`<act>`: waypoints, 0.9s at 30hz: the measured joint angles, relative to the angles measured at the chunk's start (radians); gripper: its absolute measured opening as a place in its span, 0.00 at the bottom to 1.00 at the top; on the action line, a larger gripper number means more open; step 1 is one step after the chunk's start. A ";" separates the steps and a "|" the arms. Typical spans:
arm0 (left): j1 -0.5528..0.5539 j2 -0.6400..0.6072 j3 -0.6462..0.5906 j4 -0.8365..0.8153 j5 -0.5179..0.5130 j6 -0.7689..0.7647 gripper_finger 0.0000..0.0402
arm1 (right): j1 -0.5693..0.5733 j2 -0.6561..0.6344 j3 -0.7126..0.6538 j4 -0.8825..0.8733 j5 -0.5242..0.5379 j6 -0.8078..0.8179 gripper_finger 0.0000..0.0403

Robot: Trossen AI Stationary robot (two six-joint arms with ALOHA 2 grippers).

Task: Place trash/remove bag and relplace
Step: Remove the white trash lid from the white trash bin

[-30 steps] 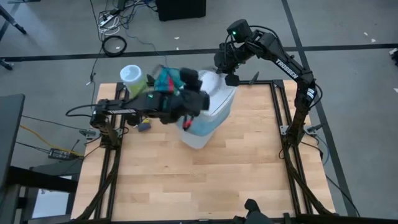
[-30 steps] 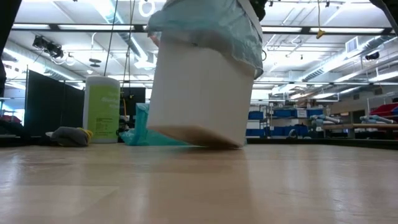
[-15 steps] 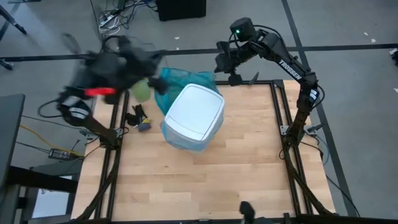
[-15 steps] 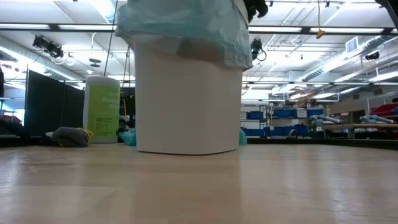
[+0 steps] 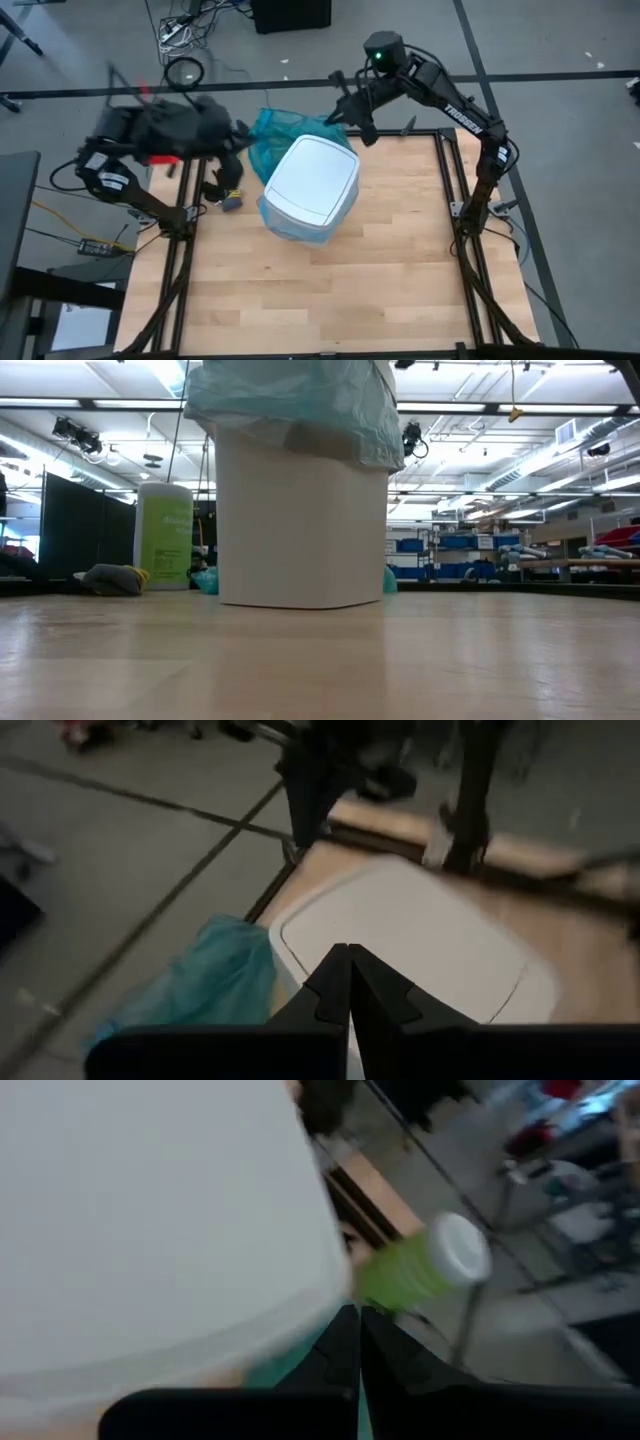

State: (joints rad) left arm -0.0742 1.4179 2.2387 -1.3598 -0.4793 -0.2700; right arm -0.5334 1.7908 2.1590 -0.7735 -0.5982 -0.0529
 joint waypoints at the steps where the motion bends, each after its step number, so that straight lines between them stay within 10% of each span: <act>1: 0.000 0.002 -0.020 0.004 0.002 0.055 0.03 | 0.015 0.000 0.000 -0.011 -0.005 0.018 0.00; 11: 0.038 0.018 -0.224 -0.034 -0.059 0.189 0.04 | 0.069 0.002 0.000 -0.266 0.408 -0.116 0.23; 19: 0.131 -0.016 -0.231 -0.116 -0.068 0.146 0.06 | 0.092 0.001 0.000 -0.218 0.426 0.068 0.59; 27: 0.238 -0.112 -0.323 -0.065 -0.031 -0.026 0.06 | 0.121 -0.050 0.067 -0.151 0.545 0.080 0.58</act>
State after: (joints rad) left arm 0.1636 1.3059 1.9160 -1.4247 -0.5106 -0.2959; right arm -0.4124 1.7410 2.2264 -0.9246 -0.0528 0.0268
